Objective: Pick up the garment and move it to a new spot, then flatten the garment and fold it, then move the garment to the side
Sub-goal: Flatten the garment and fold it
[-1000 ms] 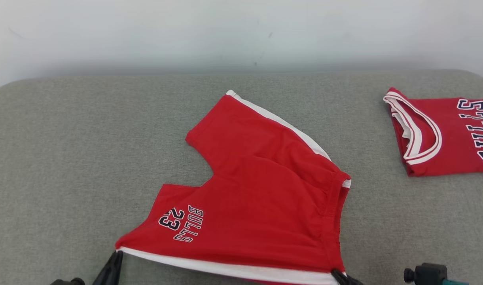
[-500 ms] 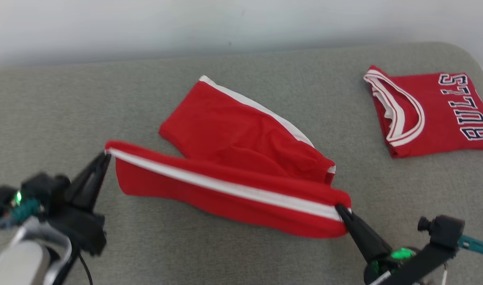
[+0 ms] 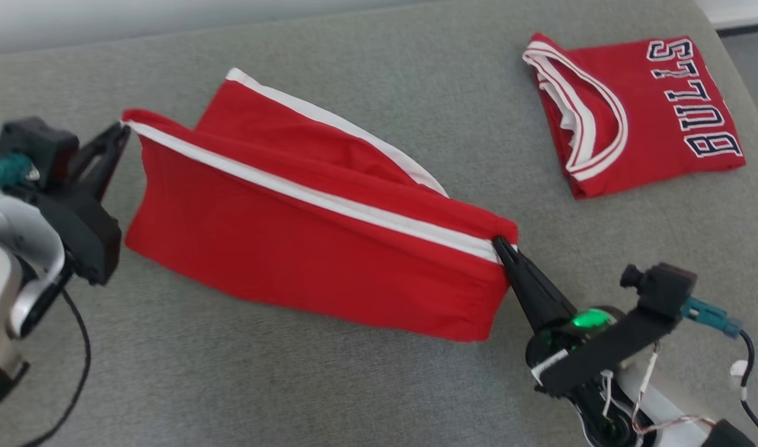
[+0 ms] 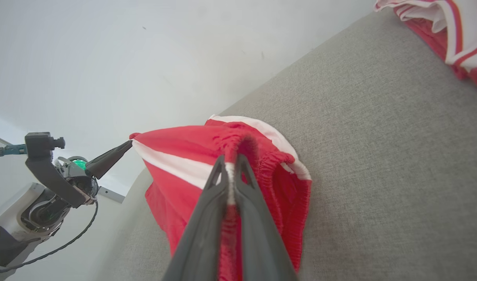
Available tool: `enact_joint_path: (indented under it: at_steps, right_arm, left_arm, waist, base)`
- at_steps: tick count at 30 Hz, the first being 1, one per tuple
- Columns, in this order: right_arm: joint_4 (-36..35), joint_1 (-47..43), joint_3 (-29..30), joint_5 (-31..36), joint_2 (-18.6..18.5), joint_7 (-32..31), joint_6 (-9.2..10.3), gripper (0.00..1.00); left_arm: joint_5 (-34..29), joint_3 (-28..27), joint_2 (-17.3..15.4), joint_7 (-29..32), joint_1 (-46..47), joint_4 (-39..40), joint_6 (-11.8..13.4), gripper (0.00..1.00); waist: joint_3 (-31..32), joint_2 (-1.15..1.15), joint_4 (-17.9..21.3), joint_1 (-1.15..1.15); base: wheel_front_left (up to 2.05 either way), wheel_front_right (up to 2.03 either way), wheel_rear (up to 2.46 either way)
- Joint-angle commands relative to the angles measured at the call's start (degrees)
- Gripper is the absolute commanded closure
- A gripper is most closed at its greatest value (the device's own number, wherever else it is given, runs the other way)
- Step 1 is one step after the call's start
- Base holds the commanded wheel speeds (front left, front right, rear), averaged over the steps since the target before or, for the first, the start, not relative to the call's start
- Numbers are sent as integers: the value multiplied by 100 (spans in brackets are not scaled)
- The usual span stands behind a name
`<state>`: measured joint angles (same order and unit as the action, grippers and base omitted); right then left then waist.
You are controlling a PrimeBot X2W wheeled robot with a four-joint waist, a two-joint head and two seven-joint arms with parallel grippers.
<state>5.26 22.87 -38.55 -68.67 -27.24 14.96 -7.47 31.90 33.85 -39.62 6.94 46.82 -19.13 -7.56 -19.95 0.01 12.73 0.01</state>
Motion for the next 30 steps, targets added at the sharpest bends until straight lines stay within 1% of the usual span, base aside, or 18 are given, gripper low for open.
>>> enact_joint_path:
  at_steps: [1, 8, 16, 22, 30]
  right_arm:
    - [89, 114, 39, 47, 71, 26, -2, 100]
    - [473, 502, 134, 329, 444, 27, -2, 100]
    - [790, 862, 269, 647, 901, 27, -2, 100]
    - [975, 921, 287, 819, 1094, 27, -2, 100]
    - [1088, 1001, 216, 1101, 1242, 26, -2, 100]
  left_arm:
    - [78, 73, -88, 27, 200, -120, 20, 100]
    - [273, 786, -159, 151, 1126, -701, 20, 100]
    - [535, 1465, -110, 99, 1913, -1454, 19, 100]
    - [670, 1876, 0, -145, 2163, -1922, 19, 100]
    - [731, 2292, 110, -812, 2416, -2385, 19, 100]
  waist:
    - [-304, -1, 306, -1]
    - [-504, -1, 506, -1]
    - [-692, -1, 709, -1]
    - [-743, -1, 769, -1]
    - [-783, -1, 751, -1]
  base:
    - [0, 0, 0]
    - [0, 0, 0]
    - [0, 0, 0]
    - [0, 0, 0]
    - [0, 0, 0]
